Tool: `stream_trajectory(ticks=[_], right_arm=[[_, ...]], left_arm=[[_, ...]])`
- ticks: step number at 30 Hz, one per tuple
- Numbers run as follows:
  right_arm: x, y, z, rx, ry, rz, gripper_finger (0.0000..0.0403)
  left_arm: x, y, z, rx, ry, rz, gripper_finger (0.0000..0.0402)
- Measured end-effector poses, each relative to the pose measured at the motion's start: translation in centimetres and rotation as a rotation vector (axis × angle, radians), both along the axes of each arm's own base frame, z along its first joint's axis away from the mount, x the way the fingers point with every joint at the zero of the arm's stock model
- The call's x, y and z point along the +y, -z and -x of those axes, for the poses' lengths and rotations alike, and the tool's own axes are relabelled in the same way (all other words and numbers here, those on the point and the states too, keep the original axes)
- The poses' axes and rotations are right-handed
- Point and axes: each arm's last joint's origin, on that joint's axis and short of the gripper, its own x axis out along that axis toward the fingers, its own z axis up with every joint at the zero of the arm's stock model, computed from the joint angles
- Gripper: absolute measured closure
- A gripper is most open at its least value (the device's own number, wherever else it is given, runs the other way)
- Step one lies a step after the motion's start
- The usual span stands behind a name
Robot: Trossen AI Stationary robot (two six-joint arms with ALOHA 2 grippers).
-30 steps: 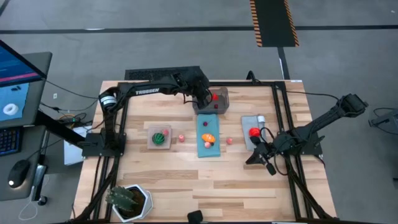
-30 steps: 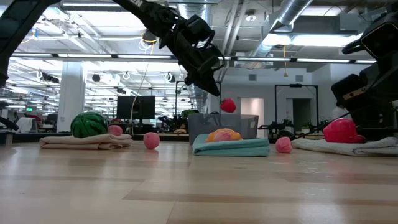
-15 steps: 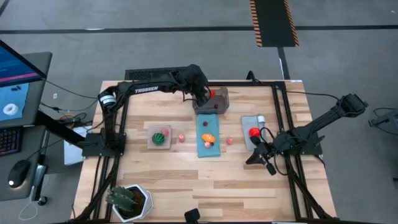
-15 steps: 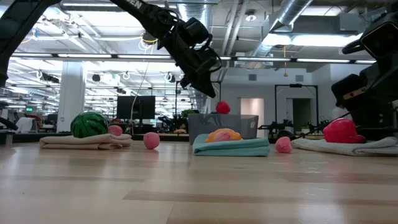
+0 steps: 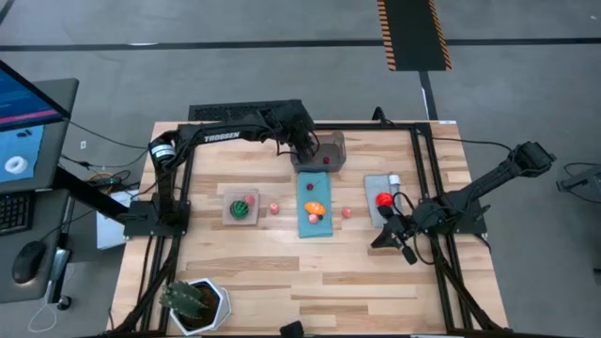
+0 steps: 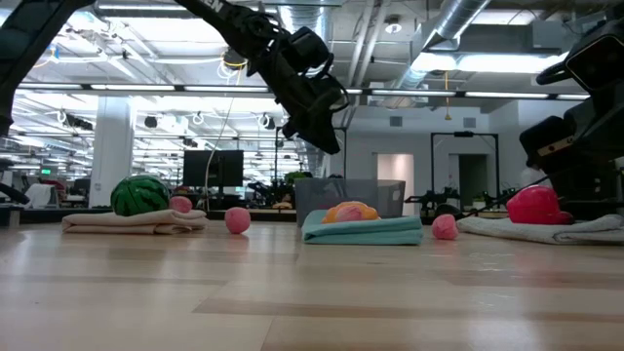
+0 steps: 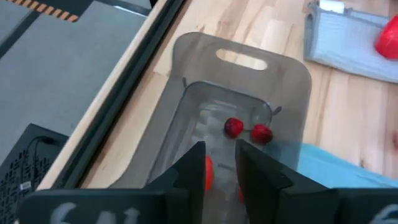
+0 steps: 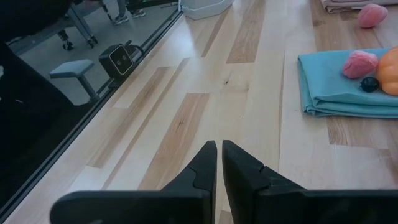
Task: Pick and placing Produce into tupperware
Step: Put the red cherry into the gray bin
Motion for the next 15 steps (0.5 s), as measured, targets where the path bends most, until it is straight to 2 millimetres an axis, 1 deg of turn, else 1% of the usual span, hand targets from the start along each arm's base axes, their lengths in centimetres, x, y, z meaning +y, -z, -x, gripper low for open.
stream_trajectory(ticks=[5,15], right_arm=[[0.0,0.0,0.0,0.0,0.0,0.0,0.0353],[0.0,0.0,0.0,0.0,0.0,0.0,0.0353]], left_arm=[[-1.8,0.0,-0.8,-0.022,0.06,0.069,0.0319],[-6.7,0.3,-2.2,0.017,0.143,0.109,0.0319]])
